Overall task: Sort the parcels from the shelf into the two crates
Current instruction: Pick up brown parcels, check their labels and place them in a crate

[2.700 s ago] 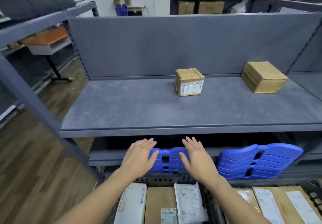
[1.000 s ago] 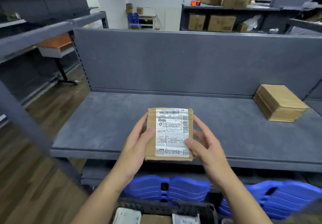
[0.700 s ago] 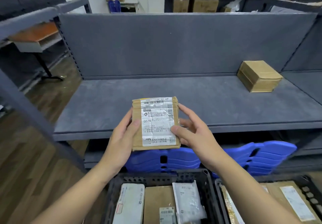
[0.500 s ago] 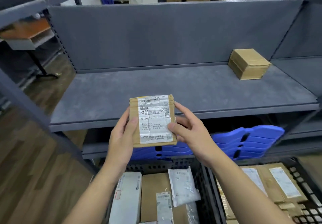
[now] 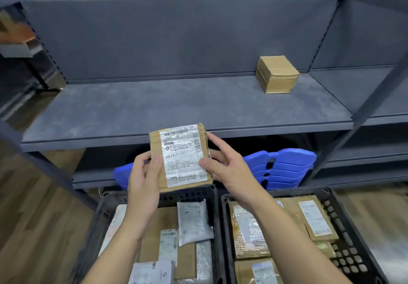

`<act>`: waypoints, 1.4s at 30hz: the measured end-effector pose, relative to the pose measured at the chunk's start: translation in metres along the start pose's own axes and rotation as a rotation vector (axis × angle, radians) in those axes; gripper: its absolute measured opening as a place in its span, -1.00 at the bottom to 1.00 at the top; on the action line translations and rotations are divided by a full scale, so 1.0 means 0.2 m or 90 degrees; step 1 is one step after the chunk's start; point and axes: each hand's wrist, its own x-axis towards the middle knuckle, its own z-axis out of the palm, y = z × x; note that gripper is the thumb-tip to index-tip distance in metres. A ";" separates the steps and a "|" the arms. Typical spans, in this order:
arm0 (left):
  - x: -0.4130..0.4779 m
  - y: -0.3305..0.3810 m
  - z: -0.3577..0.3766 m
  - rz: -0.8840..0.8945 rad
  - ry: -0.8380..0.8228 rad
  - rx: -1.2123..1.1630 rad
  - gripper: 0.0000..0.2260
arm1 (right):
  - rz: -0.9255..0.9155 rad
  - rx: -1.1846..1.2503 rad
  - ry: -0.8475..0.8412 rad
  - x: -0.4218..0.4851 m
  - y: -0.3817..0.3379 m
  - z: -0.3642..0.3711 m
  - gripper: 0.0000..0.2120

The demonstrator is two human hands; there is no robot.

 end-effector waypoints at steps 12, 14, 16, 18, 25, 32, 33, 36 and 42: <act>-0.33 -0.12 0.43 -0.027 -0.015 0.016 -0.53 | 0.059 -0.037 -0.053 -0.23 0.05 -0.56 -0.28; -0.35 -0.13 0.44 -0.032 -0.022 0.005 -0.45 | 0.068 -0.023 -0.048 -0.24 0.04 -0.59 -0.28; -0.36 -0.14 0.44 -0.036 -0.052 -0.033 -0.46 | 0.084 -0.005 -0.038 -0.24 0.05 -0.61 -0.33; -0.34 -0.14 0.43 -0.053 -0.060 -0.106 -0.53 | 0.115 0.073 -0.038 -0.23 0.06 -0.61 -0.44; -0.08 -0.03 0.27 -0.099 -0.366 -0.255 -0.13 | 0.346 0.596 -0.220 -0.22 0.14 -0.41 -0.35; 0.14 0.10 0.28 -0.152 -0.475 -0.181 -0.10 | 0.391 0.612 -0.251 -0.15 0.21 -0.20 -0.26; 0.16 0.11 0.28 -0.147 -0.473 -0.180 -0.17 | 0.393 0.577 -0.219 -0.14 0.20 -0.19 -0.29; 0.23 0.13 0.27 -0.141 -0.412 -0.158 -0.22 | 0.320 0.337 -0.016 -0.10 0.12 -0.17 -0.39; 0.25 0.10 0.25 -0.125 -0.252 -0.075 -0.40 | -0.213 -0.490 0.125 -0.06 0.15 -0.30 0.01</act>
